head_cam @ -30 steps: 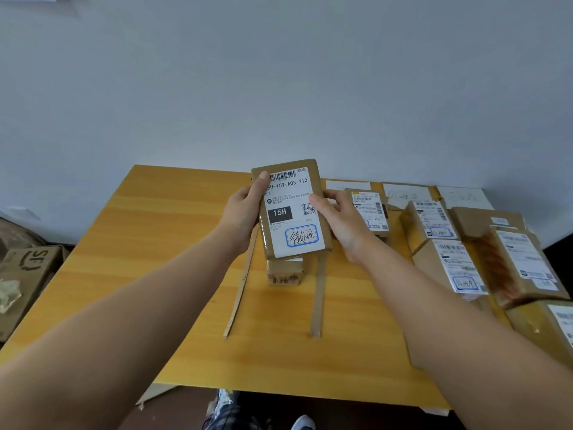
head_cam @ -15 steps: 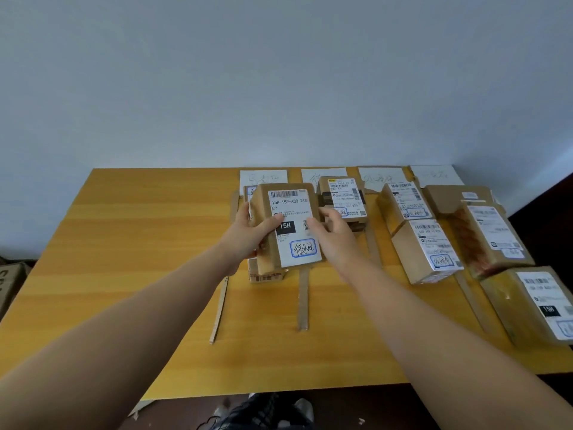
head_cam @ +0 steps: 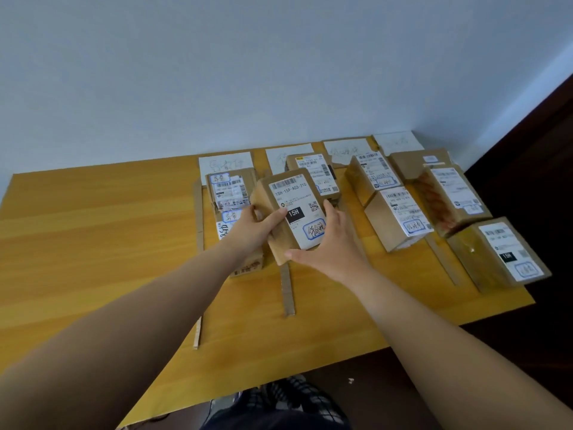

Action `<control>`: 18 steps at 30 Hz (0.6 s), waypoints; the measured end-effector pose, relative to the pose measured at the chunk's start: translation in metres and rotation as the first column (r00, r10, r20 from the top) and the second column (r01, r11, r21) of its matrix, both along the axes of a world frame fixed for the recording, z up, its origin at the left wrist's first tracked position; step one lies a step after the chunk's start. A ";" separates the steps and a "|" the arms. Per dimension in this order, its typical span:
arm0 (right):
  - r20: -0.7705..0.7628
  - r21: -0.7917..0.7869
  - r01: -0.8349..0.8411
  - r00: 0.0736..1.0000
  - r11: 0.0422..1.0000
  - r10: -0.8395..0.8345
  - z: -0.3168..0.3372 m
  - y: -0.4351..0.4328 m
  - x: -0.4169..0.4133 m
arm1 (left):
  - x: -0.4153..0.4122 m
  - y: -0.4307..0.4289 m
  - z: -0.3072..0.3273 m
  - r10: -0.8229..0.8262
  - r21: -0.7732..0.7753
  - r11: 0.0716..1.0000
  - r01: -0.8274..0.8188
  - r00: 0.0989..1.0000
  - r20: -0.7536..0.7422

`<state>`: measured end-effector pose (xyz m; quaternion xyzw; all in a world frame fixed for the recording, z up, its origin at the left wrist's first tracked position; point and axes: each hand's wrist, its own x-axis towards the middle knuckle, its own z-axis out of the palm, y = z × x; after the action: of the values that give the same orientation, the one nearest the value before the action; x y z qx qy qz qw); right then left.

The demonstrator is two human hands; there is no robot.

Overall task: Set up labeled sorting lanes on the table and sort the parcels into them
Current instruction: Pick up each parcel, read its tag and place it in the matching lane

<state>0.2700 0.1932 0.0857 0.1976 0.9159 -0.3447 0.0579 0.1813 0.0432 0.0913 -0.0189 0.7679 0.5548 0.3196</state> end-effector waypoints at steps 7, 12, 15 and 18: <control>0.026 0.119 0.138 0.989 0.983 -0.142 -0.025 0.037 0.030 | 0.004 0.006 -0.009 -0.165 -0.171 0.975 0.145 0.980 -0.111; 0.047 0.143 0.190 0.979 0.971 -0.199 -0.050 0.036 0.041 | 0.012 0.003 -0.019 -0.143 -0.184 0.975 0.122 0.985 -0.101; 0.099 0.186 0.188 0.973 0.964 -0.209 -0.060 0.033 0.041 | 0.016 0.000 -0.022 -0.130 -0.189 0.976 0.109 0.986 -0.106; 0.169 0.191 0.177 0.963 0.966 -0.210 -0.066 0.033 0.039 | 0.017 -0.002 -0.023 -0.115 -0.187 0.978 0.091 0.986 -0.120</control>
<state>0.3092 0.2260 0.0200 0.3221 0.9091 -0.2473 0.0925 0.1988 0.0414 0.0685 0.0284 0.8344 0.4653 0.2942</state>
